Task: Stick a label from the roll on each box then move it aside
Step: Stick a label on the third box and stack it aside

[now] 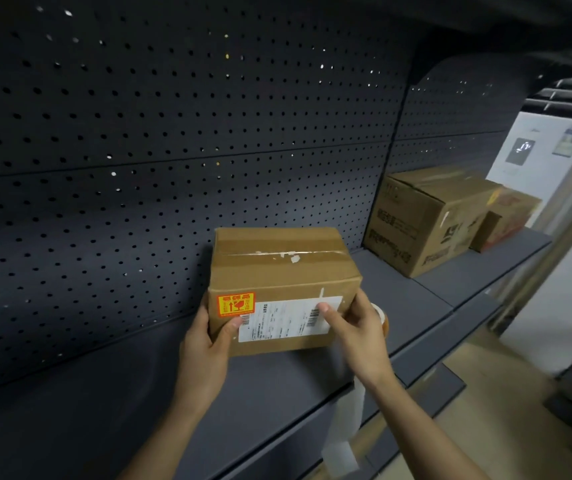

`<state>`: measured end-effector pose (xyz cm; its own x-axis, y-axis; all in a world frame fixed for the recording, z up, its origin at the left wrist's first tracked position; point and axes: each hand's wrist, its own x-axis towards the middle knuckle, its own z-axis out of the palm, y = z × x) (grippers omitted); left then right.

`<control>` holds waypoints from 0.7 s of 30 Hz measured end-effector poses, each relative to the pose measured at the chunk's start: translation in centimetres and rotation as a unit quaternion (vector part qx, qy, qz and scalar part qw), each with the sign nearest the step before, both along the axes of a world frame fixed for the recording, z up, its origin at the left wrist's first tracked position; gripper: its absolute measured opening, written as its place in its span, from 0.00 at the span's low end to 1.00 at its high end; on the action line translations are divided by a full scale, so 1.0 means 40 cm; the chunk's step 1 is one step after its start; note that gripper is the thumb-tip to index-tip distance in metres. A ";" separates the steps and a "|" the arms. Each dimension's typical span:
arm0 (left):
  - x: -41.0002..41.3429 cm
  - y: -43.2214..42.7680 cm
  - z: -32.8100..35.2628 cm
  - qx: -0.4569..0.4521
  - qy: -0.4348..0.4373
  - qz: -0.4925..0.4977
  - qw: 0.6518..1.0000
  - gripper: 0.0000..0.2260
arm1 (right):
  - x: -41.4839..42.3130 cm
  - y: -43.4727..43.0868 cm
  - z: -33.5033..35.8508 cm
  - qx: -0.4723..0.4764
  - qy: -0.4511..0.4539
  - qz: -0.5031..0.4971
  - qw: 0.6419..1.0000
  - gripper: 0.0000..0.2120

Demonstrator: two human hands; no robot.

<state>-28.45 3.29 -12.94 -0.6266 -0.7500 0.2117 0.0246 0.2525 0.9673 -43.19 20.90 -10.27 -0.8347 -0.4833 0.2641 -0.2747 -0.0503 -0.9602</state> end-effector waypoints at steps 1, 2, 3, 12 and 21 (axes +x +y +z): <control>-0.004 0.003 0.015 -0.002 0.015 -0.005 1.000 0.14 | 0.003 0.008 0.017 -0.014 0.007 -0.010 1.000 0.17; -0.012 0.006 0.031 -0.003 0.031 -0.012 0.999 0.13 | 0.003 0.017 0.034 -0.028 0.013 -0.021 0.999 0.16; -0.023 0.011 0.049 -0.005 0.046 -0.022 0.999 0.12 | 0.003 0.029 0.052 -0.040 0.021 -0.030 0.999 0.16; -0.209 0.177 0.136 0.010 0.080 -0.182 0.980 0.16 | -0.032 0.269 0.139 -0.062 0.081 -0.172 0.980 0.16; -0.446 0.503 0.137 0.063 0.027 -0.308 0.949 0.13 | -0.118 0.615 0.104 -0.047 0.059 -0.326 0.942 0.23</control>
<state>-46.28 23.41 -7.47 -0.9454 -0.2655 0.1888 0.1800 0.0575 0.9820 -47.90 45.51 -6.12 -0.9080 0.1521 0.3905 -0.3819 0.0829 -0.9205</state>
